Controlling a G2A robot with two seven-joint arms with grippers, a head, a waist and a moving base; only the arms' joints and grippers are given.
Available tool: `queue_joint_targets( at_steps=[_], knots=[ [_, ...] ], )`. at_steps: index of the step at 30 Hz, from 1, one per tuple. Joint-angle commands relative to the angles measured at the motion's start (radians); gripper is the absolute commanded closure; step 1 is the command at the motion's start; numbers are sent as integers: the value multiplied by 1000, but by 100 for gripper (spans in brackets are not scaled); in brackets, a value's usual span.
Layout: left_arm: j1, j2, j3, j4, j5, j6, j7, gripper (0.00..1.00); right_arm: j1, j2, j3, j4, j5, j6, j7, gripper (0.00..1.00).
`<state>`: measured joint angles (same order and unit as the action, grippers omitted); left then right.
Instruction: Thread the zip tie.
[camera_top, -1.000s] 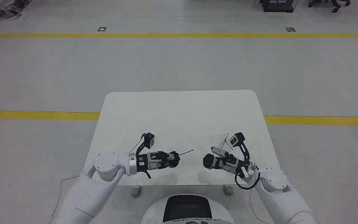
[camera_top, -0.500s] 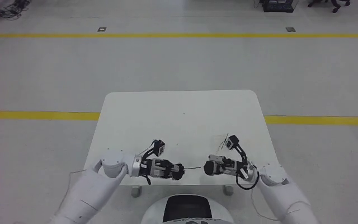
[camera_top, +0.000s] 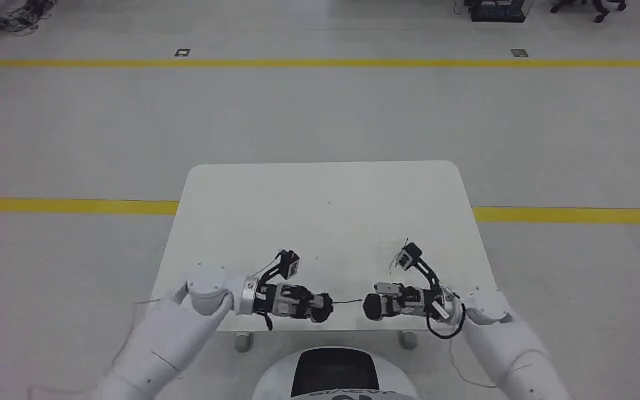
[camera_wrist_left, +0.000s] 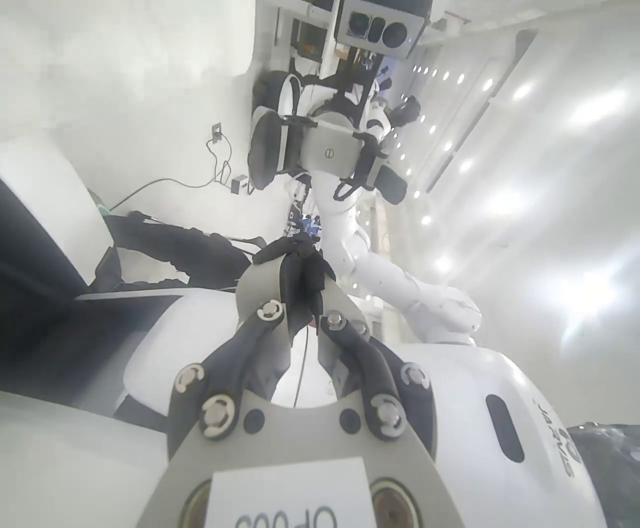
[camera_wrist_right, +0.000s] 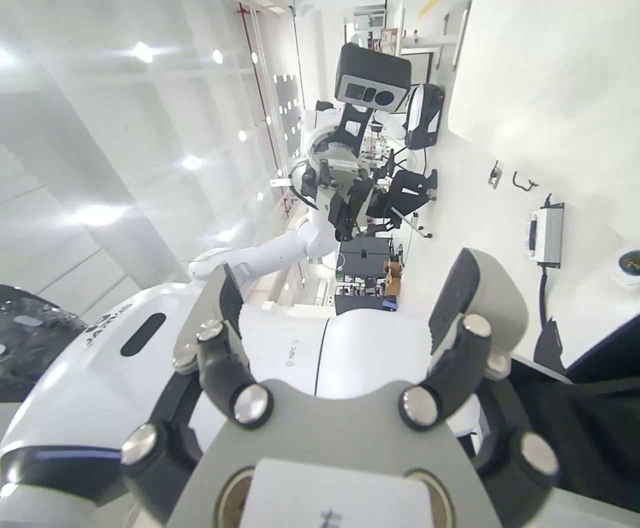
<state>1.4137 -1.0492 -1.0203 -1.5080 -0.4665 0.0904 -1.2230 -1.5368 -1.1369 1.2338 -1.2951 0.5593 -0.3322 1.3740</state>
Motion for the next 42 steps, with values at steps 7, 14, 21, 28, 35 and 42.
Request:
queue_joint_targets(
  at_steps=[7,14,21,28,35,42],
  knots=[
    [-8,2,13,12,20,-11,23,100,20,3,-2,22,-32,-8,7,0],
    [-8,8,26,6,19,-18,34,100,21,4,-14,13,-2,4,15,48],
    [-9,16,34,9,-5,-23,19,100,31,7,-33,27,-3,-5,11,59],
    [-19,22,44,16,-8,-20,23,100,44,8,-54,46,-7,-8,10,61],
    [-31,27,58,24,-13,-12,28,100,49,7,-70,52,-7,-8,2,64],
    [-41,31,74,28,-18,-12,35,100,53,8,-77,55,-6,-8,4,76]
  ],
)
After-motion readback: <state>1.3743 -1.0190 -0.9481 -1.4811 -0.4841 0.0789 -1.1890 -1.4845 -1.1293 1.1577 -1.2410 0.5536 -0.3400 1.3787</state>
